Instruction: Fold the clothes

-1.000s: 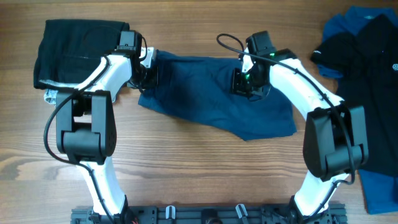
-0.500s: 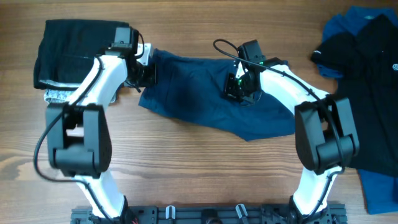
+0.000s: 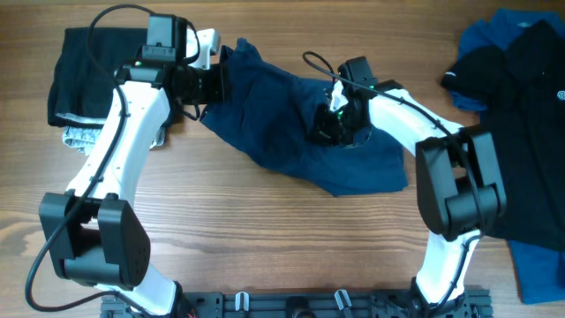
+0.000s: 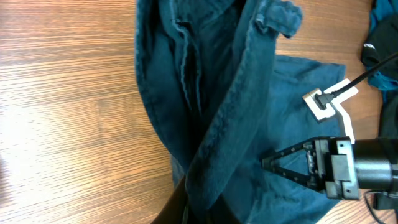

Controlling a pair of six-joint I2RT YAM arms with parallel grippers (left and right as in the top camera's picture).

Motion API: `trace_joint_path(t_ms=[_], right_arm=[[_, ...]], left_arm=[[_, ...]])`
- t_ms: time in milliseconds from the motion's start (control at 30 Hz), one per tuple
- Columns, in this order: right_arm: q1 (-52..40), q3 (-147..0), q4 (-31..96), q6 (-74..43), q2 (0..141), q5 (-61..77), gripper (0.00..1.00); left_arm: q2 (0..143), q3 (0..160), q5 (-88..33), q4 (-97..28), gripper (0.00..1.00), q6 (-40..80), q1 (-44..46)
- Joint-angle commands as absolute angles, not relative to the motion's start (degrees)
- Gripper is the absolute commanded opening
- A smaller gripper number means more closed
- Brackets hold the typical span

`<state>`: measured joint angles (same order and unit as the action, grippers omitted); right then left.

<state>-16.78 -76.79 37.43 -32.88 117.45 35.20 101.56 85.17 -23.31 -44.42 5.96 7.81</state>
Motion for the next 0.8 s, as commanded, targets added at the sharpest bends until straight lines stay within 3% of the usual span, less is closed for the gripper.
trace_joint_path(t_ms=[0, 233, 533, 767], right_arm=[[-17.37, -78.26, 41.23, -30.74, 113.25, 38.41, 0.04], [-23.35, -69.21, 35.48, -37.56, 114.56, 34.70, 0.04], [-25.54, -66.76, 26.79, -37.60, 114.59, 31.99, 0.04], [-23.68, -70.46, 33.23, -32.58, 106.91, 34.74, 0.04]], left_arm=[[99.96, 87.46, -25.28, -43.83, 0.05, 6.92, 9.28], [99.94, 91.57, -25.28, -44.77, 0.05, 7.38, 9.54], [99.94, 95.50, -25.30, -47.66, 0.04, 8.01, 9.54], [99.85, 95.48, -25.28, -48.75, 0.05, 7.97, 9.54]])
